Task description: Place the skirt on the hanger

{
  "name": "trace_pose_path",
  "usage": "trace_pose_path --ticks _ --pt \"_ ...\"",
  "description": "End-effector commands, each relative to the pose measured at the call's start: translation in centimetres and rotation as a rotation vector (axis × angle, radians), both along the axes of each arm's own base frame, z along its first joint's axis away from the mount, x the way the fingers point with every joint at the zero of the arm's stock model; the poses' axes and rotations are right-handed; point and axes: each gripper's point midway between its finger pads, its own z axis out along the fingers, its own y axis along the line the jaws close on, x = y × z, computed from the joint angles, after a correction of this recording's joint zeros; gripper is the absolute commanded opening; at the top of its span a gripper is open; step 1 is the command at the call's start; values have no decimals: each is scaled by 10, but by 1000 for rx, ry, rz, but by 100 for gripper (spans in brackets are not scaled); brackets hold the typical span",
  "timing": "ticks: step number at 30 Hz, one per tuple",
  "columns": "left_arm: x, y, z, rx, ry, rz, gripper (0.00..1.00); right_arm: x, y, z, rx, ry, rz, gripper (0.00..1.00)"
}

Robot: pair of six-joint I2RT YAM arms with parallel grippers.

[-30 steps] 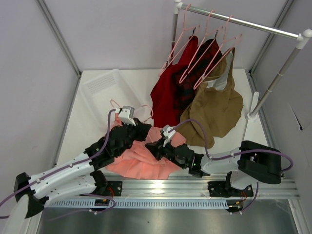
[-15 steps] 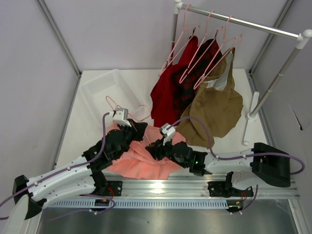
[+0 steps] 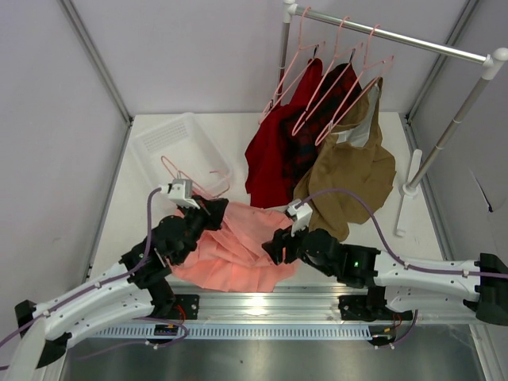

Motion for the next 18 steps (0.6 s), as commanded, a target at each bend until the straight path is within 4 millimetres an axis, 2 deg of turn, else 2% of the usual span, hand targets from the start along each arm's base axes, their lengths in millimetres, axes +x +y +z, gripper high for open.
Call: trace_pose_path --ticks 1,5,9,14,18 --pt "-4 17 16 -21 -42 19 0 0 -19 -24 -149 -10 -4 60" --pt "-9 22 14 -16 -32 8 0 -4 -4 -26 -190 -72 100 60" --pt "-12 24 7 -19 -23 0 0 0 7 -10 -165 -169 137 60" --pt "-15 29 8 -29 -27 3 0 0 18 6 -136 -266 195 62" --pt "-18 32 11 -37 -32 -3 0 -2 31 2 -177 -324 242 67"
